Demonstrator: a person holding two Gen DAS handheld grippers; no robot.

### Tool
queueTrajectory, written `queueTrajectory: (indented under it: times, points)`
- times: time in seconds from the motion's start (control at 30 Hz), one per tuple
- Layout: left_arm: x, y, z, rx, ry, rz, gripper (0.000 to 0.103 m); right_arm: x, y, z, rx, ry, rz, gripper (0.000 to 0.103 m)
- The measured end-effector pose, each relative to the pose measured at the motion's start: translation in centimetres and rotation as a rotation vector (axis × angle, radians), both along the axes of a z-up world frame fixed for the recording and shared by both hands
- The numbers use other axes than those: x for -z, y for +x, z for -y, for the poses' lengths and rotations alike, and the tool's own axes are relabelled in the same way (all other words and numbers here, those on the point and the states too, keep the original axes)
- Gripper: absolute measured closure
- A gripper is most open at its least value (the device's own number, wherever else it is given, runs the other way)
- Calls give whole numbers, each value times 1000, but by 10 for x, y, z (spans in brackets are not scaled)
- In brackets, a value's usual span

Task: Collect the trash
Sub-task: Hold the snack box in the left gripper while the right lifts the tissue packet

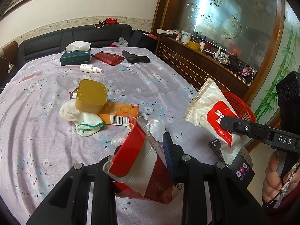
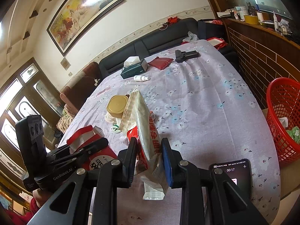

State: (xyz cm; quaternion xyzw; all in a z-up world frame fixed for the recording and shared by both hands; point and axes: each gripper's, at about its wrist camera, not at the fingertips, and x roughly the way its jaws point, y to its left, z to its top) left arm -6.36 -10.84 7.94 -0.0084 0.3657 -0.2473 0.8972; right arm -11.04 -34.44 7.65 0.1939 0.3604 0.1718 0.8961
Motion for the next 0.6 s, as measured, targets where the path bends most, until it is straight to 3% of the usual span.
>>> queueTrajectory:
  times: [0.6]
  points:
    - [-2, 2, 8, 19, 2, 5, 74, -1, -2, 5, 12, 12, 2, 75]
